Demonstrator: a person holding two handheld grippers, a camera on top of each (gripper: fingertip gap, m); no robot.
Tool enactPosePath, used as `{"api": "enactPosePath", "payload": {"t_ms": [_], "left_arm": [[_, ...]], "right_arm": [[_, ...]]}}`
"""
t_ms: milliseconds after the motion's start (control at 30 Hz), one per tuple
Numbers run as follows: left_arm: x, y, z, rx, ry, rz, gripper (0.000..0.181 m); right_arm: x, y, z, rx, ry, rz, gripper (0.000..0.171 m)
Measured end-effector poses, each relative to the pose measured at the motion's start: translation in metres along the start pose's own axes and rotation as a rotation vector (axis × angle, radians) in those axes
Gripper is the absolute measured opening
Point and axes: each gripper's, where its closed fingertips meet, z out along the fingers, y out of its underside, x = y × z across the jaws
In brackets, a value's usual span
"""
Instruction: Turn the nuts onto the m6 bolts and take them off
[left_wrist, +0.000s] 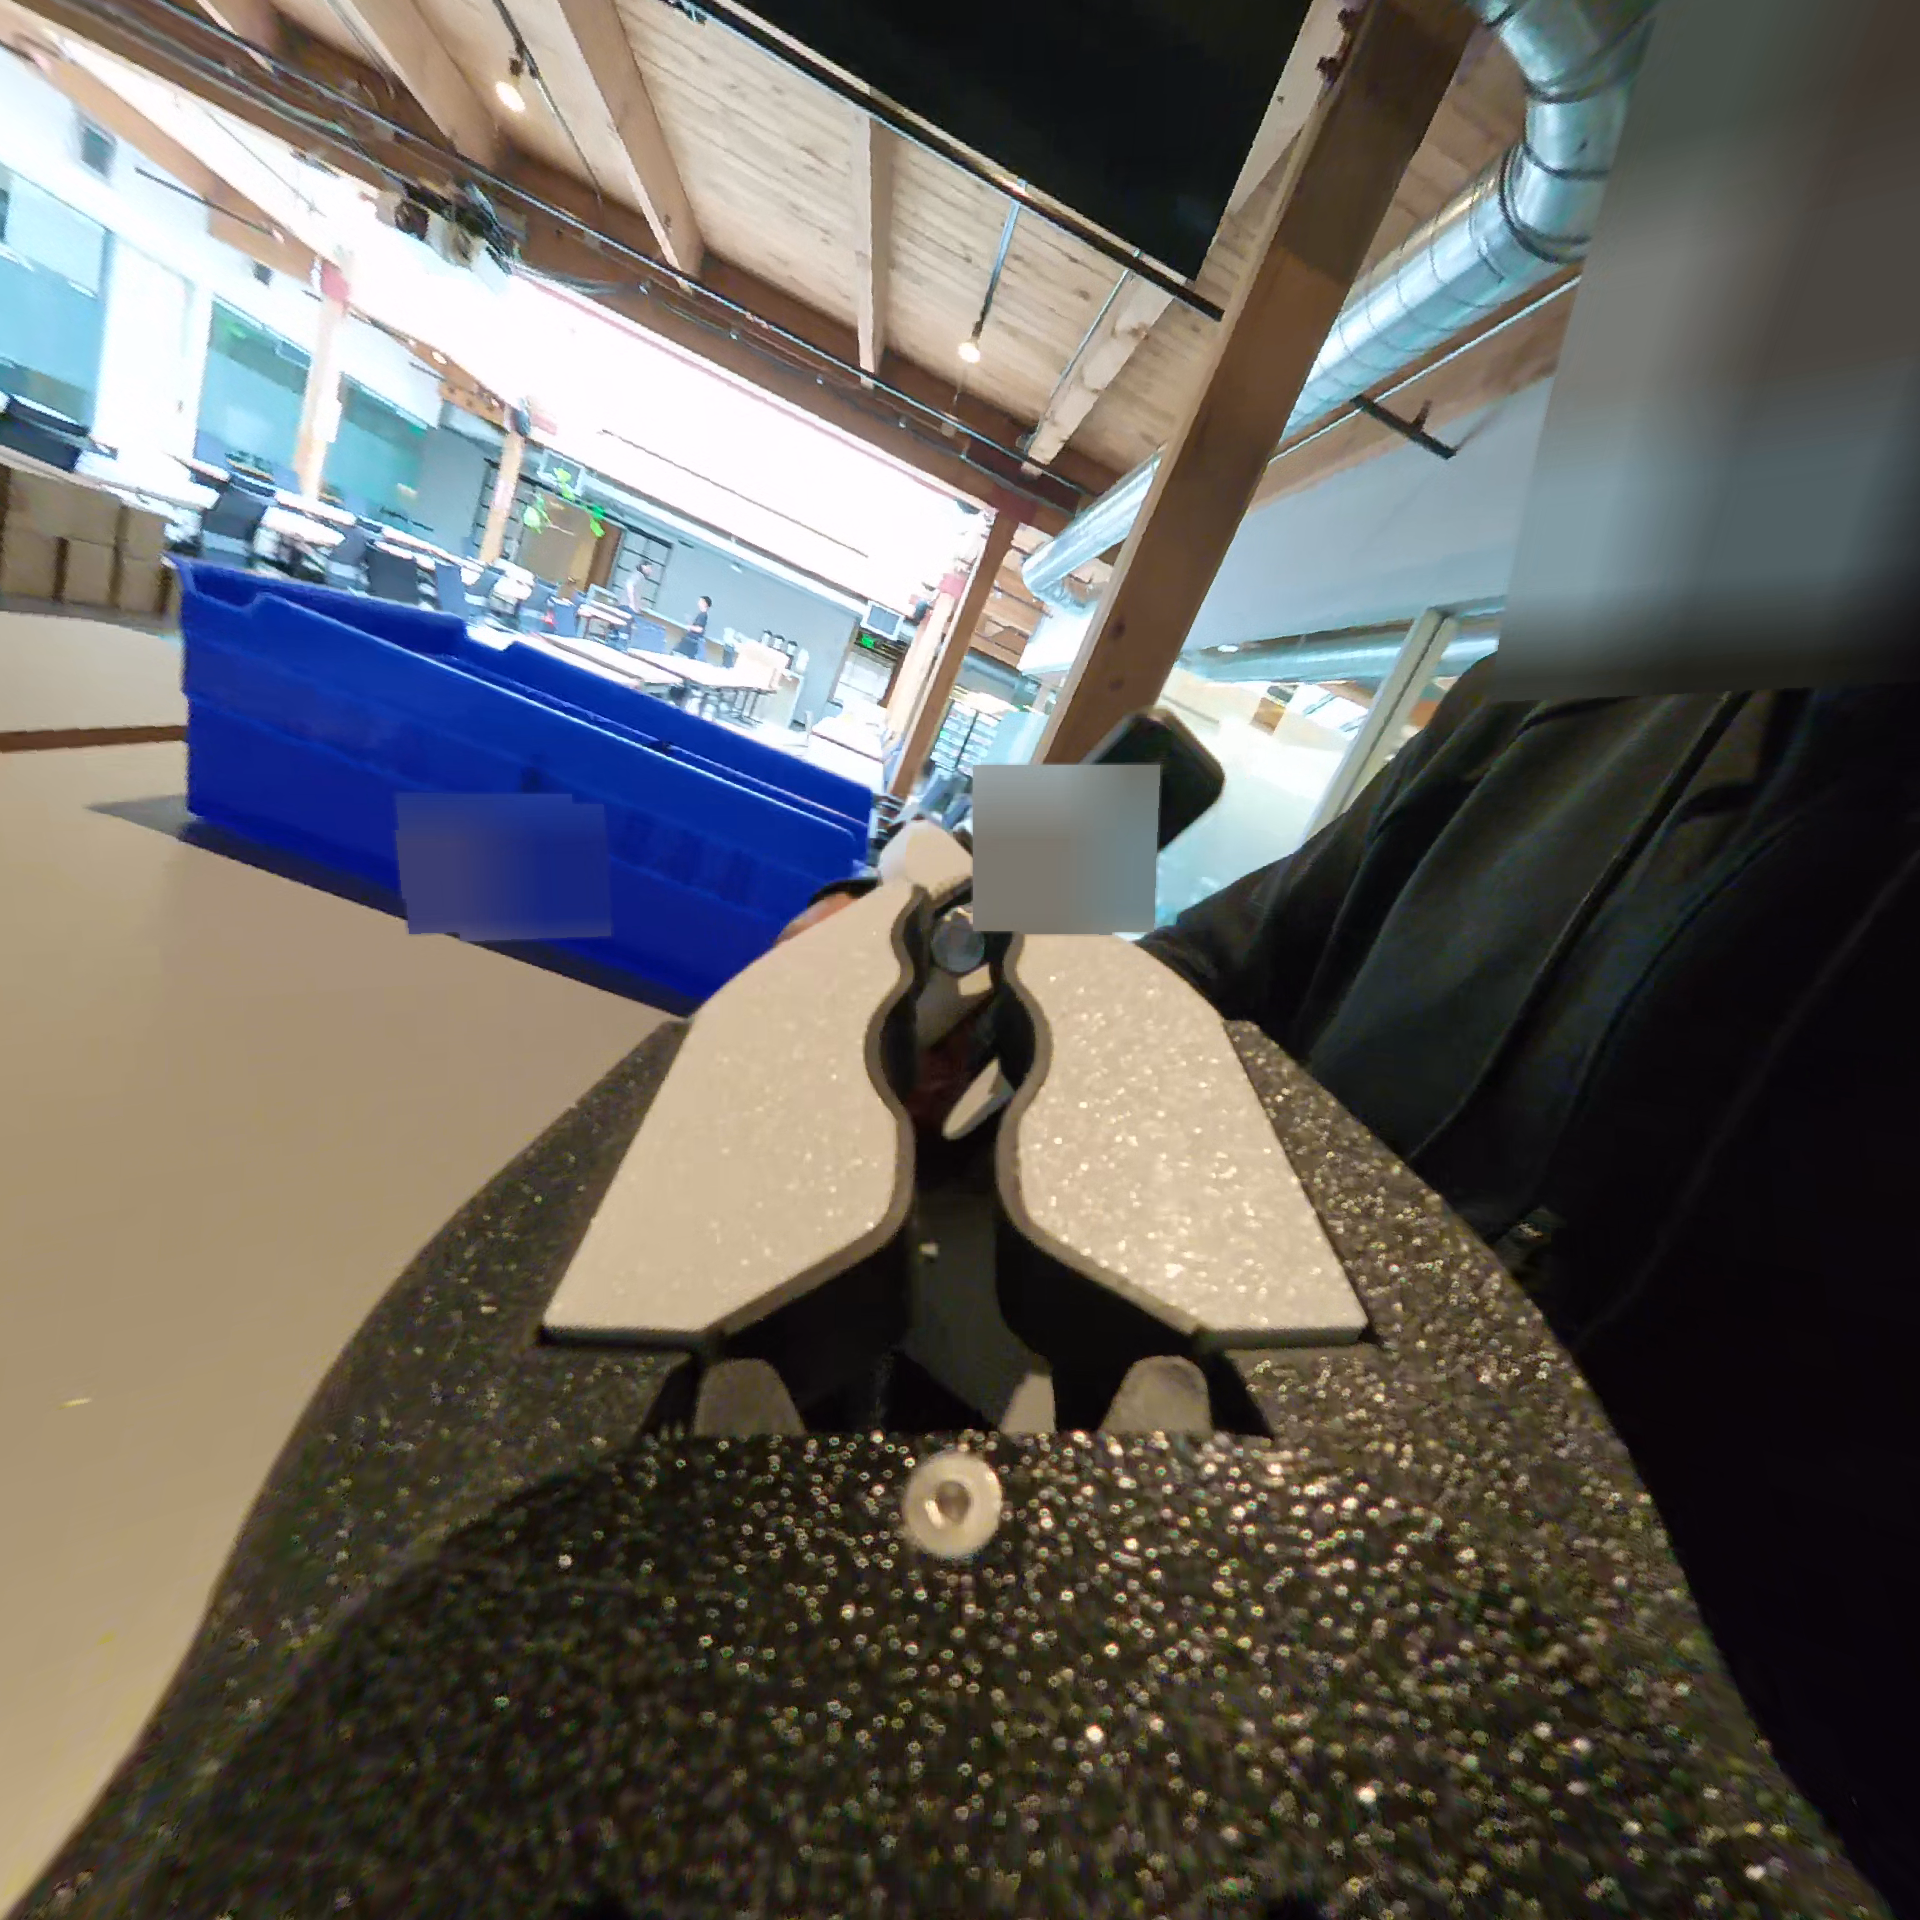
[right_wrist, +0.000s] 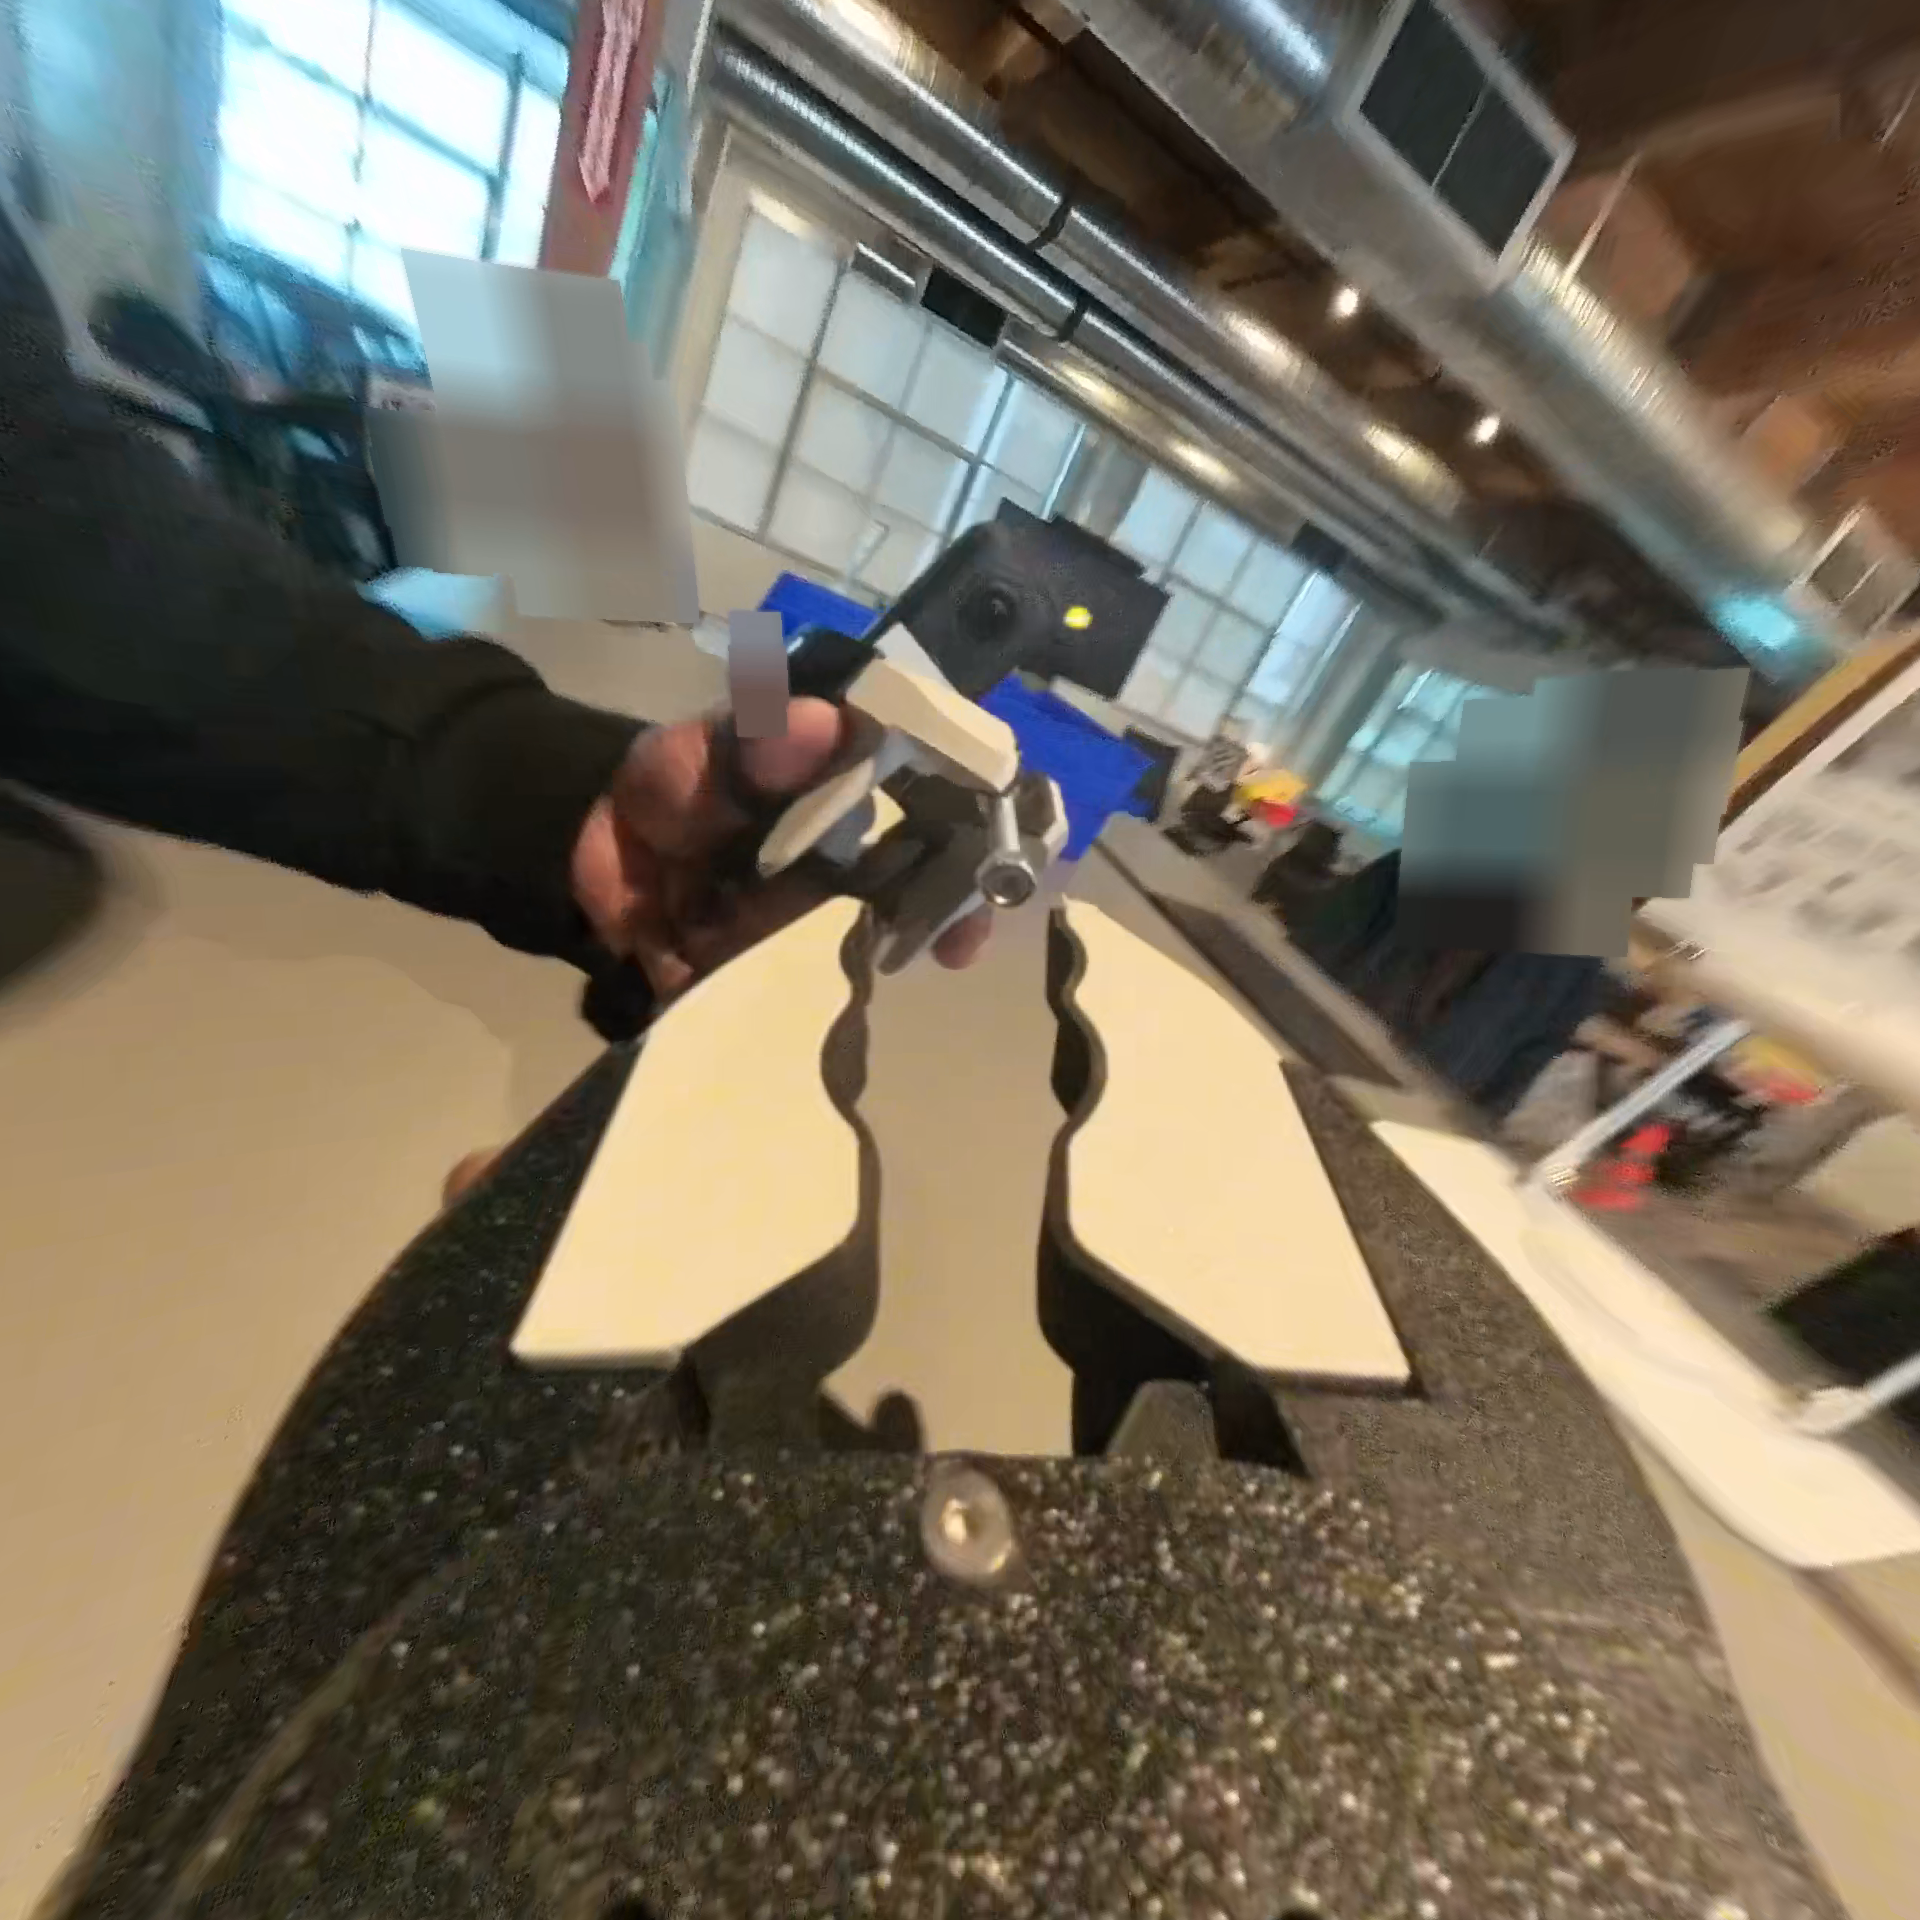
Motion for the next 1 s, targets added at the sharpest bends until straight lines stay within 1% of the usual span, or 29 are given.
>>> {"api": "enactPosePath", "payload": {"t_ms": [100,200,400,533,633,700,767,867,900,933,1000], "left_arm": [[-0.002,0.004,0.001,-0.043,-0.041,0.094,0.01],[0.0,0.008,0.004,-0.067,-0.042,0.146,0.01],[0.002,0.01,0.005,-0.074,-0.029,0.158,0.01],[0.003,0.014,0.008,-0.102,-0.027,0.173,0.01],[0.004,0.014,0.007,-0.104,-0.02,0.158,0.01],[0.003,0.016,0.007,-0.115,-0.014,0.13,0.01],[0.003,0.018,0.007,-0.126,-0.004,0.091,0.01],[0.003,0.017,0.007,-0.122,0.004,0.041,0.01],[0.003,0.016,0.006,-0.115,0.006,0.038,0.01],[0.004,0.014,0.005,-0.104,0.012,0.035,0.01],[0.003,0.011,0.003,-0.079,0.007,0.036,0.01]], "right_arm": [[0.0,-0.001,0.0,0.023,-0.043,0.182,0.033],[0.002,0.0,0.0,0.013,-0.055,0.266,0.032],[0.005,0.005,0.002,-0.02,-0.042,0.333,0.028],[0.001,0.004,0.002,-0.02,-0.066,0.326,0.012],[-0.002,0.006,0.003,-0.037,-0.049,0.241,0.01],[-0.003,0.009,0.003,-0.064,-0.022,0.098,0.01],[-0.003,0.011,0.002,-0.084,0.027,-0.119,0.01],[0.0,0.011,0.002,-0.131,0.127,-0.516,0.01],[0.0,0.012,0.002,-0.15,0.146,-0.587,0.01],[-0.001,0.012,0.002,-0.152,0.146,-0.577,0.011],[-0.004,0.009,0.002,-0.107,0.094,-0.356,0.02]]}}
